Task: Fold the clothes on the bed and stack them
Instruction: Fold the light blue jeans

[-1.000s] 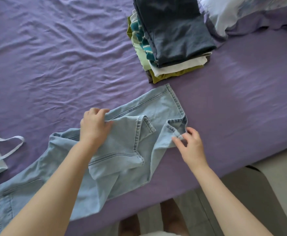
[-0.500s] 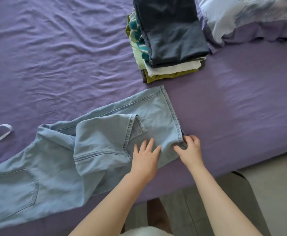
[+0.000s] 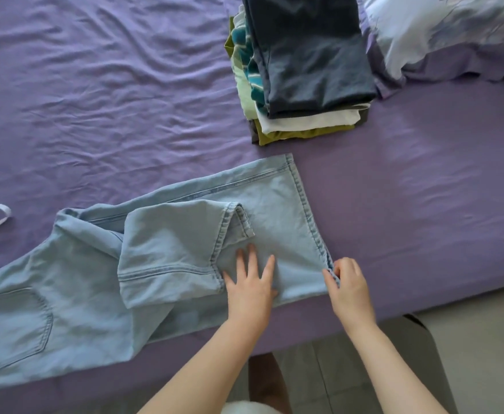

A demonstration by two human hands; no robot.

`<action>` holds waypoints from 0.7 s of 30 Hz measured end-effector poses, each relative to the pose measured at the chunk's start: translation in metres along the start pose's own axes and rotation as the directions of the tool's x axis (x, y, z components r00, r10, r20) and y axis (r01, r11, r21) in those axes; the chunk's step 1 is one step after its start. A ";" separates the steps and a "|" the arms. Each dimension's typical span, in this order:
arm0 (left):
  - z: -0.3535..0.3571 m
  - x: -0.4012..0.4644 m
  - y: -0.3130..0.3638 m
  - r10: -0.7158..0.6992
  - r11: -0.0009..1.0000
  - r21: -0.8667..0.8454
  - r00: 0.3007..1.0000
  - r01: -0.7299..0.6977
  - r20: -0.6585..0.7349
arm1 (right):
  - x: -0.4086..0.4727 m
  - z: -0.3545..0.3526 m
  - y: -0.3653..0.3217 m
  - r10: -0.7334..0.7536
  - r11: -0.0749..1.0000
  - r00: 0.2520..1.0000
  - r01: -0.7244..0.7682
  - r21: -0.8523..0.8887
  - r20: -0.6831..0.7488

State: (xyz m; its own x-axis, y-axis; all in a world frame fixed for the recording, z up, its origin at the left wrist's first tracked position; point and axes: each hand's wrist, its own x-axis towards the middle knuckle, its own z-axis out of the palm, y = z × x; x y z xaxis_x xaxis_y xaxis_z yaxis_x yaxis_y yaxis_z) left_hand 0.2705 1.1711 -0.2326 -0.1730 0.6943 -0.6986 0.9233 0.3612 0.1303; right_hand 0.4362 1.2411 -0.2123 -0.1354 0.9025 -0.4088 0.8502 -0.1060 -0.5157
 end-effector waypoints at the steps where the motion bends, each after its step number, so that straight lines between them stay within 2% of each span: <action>1: 0.000 0.000 0.001 0.006 1.000 0.013 1.000 -0.006 0.005 | 0.001 0.002 -0.001 0.031 0.999 0.999 -0.031 -0.043 0.009; 4: -0.007 -0.004 0.004 0.049 0.998 0.030 0.998 -0.050 0.029 | 0.010 0.008 -0.018 0.083 0.977 0.995 -0.071 -0.200 0.052; 6: -0.019 -0.012 0.004 0.144 0.989 -0.024 0.989 -0.143 0.024 | 0.021 0.010 -0.034 0.090 0.973 0.993 -0.071 -0.219 0.078; 7: -0.026 -0.018 0.003 0.201 0.978 -0.039 0.979 -0.203 -0.039 | 0.029 0.011 -0.042 0.093 0.977 0.992 -0.074 -0.201 0.087; 9: -0.042 -0.028 -0.006 0.290 0.953 -0.015 0.924 -0.304 -0.250 | 0.044 0.012 -0.054 0.088 0.974 0.990 -0.063 -0.216 0.107; 12: -0.067 -0.031 -0.034 0.341 0.924 0.023 0.793 -0.382 -0.505 | 0.052 0.010 -0.054 -0.034 0.950 0.995 0.060 -0.307 0.089; 14: -0.088 -0.027 -0.061 0.292 0.947 0.068 0.747 -0.315 -0.597 | 0.050 0.008 -0.045 -0.032 0.938 0.993 0.068 -0.340 0.110; 17: -0.113 -0.019 -0.096 0.206 0.977 0.090 0.757 -0.192 -0.620 | 0.045 0.011 -0.048 0.077 0.890 0.993 -0.028 -0.455 0.089; 19: -0.121 -0.015 -0.113 0.191 0.981 0.094 0.767 -0.169 -0.612 | 0.040 0.020 -0.069 -0.063 0.878 0.998 0.058 -0.476 0.006; 21: -0.124 -0.013 -0.124 0.168 0.986 0.112 0.802 -0.127 -0.574 | 0.033 0.032 -0.095 -0.293 0.870 0.956 0.258 -0.420 -0.021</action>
State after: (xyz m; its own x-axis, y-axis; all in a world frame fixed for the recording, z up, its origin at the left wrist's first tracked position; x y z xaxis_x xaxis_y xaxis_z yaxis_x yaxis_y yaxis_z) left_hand 0.1156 1.1947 -0.1523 -0.1798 0.9745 -0.1344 0.9703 0.1982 0.1387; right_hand 0.3349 1.2678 -0.2013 -0.3684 0.9023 -0.2238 0.9185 0.3159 -0.2379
